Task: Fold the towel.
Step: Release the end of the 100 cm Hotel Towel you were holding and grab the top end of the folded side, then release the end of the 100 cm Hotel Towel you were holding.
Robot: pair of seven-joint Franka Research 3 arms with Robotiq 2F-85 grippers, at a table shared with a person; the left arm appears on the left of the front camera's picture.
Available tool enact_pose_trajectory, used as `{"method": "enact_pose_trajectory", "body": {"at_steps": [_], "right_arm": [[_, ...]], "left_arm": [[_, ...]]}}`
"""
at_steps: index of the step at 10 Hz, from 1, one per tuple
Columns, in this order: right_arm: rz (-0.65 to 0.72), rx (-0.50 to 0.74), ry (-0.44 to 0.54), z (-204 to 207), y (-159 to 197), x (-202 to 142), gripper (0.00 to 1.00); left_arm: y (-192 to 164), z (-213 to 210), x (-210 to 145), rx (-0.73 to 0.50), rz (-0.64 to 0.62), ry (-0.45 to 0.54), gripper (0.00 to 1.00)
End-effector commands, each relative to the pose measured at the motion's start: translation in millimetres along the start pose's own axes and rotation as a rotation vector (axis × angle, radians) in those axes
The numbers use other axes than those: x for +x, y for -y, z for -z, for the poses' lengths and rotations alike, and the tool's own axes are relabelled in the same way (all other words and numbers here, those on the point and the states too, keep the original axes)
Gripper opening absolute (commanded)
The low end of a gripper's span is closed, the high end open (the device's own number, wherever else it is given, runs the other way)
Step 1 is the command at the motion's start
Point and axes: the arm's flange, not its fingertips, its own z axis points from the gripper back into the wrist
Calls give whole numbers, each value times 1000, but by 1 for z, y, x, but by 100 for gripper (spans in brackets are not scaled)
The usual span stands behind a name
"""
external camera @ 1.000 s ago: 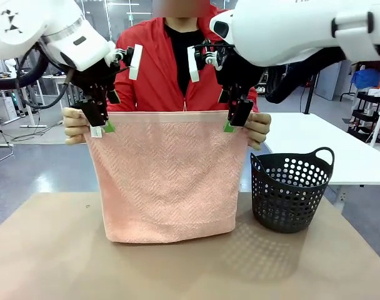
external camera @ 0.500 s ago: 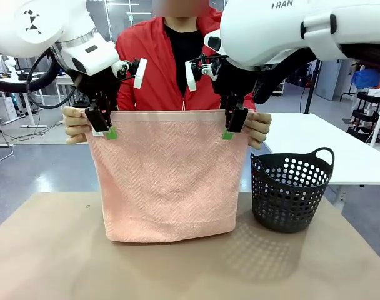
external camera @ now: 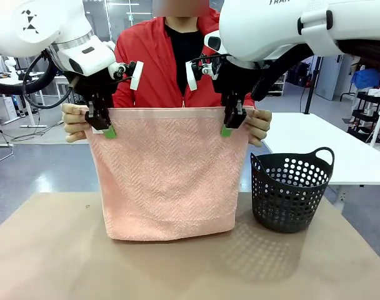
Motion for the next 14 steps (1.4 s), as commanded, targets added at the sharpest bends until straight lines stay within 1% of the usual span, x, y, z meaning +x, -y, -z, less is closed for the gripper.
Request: {"method": "enact_pose_trajectory", "body": {"at_steps": [1, 5, 6, 7, 14], "right_arm": [[15, 12, -1, -2, 2, 2, 0], [20, 9, 10, -2, 2, -1, 0], [24, 15, 34, 0, 3, -3, 0], [1, 4, 1, 0, 0, 0, 0], [1, 4, 1, 0, 0, 0, 0]], "left_arm": [[2, -4, -6, -12, 16, 26, 0], [4, -5, -10, -2, 5, 27, 0], [5, -5, -13, -12, 15, 36, 0], [0, -1, -1, 2, -1, 2, 0], [0, -1, -1, 2, -1, 2, 0]]}}
